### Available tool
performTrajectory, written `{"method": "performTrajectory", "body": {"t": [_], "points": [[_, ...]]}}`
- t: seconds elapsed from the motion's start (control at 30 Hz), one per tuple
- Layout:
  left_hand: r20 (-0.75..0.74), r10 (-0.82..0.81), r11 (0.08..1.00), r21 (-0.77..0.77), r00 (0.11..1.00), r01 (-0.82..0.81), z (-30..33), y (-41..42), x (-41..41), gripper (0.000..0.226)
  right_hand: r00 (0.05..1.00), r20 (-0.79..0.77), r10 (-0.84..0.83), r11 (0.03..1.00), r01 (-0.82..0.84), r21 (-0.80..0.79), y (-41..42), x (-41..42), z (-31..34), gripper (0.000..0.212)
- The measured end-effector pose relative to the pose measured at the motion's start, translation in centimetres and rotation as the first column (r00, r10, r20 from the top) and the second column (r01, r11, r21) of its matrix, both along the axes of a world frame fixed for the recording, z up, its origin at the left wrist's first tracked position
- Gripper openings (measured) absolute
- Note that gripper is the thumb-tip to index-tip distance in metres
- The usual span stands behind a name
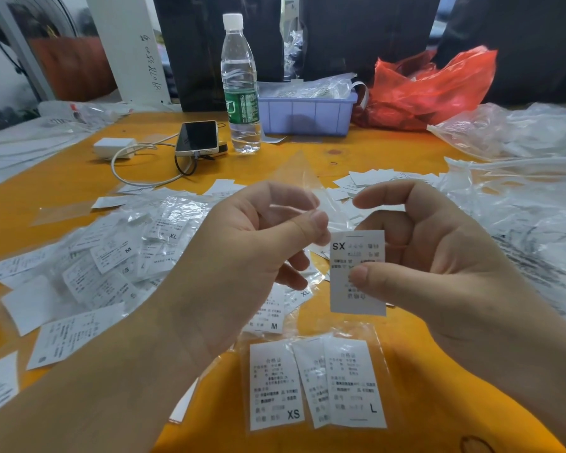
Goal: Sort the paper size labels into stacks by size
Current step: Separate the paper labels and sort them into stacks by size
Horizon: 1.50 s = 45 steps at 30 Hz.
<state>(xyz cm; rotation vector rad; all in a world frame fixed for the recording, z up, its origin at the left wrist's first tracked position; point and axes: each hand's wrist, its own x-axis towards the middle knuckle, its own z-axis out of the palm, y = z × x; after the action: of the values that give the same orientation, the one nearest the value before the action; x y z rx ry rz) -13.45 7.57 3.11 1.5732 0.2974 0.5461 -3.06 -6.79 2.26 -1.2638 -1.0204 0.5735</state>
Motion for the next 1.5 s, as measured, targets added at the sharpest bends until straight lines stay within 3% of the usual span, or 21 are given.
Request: {"method": "performTrajectory", "body": {"t": [0.7, 0.93, 1.27, 1.5], "points": [[-0.017, 0.042, 0.999, -0.015, 0.999, -0.042, 0.07, -0.23, 0.01, 0.020, 0.996, 0.064, -0.065, 0.996, 0.068, -0.060, 0.29, 0.37, 0.01, 0.051], [-0.035, -0.056, 0.995, -0.080, 0.998, 0.053, 0.06, -0.21, -0.13, 0.015, 0.995, 0.060, -0.084, 0.995, 0.088, -0.056, 0.28, 0.64, -0.12, 0.051], [-0.060, -0.127, 0.990, 0.049, 0.990, 0.130, -0.46, -0.01, -0.07, 0.002, 0.976, 0.171, -0.135, 0.987, 0.147, -0.061, 0.22, 0.34, -0.40, 0.052], [-0.061, -0.146, 0.986, 0.075, 0.987, 0.150, -0.55, 0.06, -0.01, 0.011, 0.950, 0.274, -0.152, 0.977, 0.186, -0.104, 0.18, -0.04, -0.09, 0.054]]}}
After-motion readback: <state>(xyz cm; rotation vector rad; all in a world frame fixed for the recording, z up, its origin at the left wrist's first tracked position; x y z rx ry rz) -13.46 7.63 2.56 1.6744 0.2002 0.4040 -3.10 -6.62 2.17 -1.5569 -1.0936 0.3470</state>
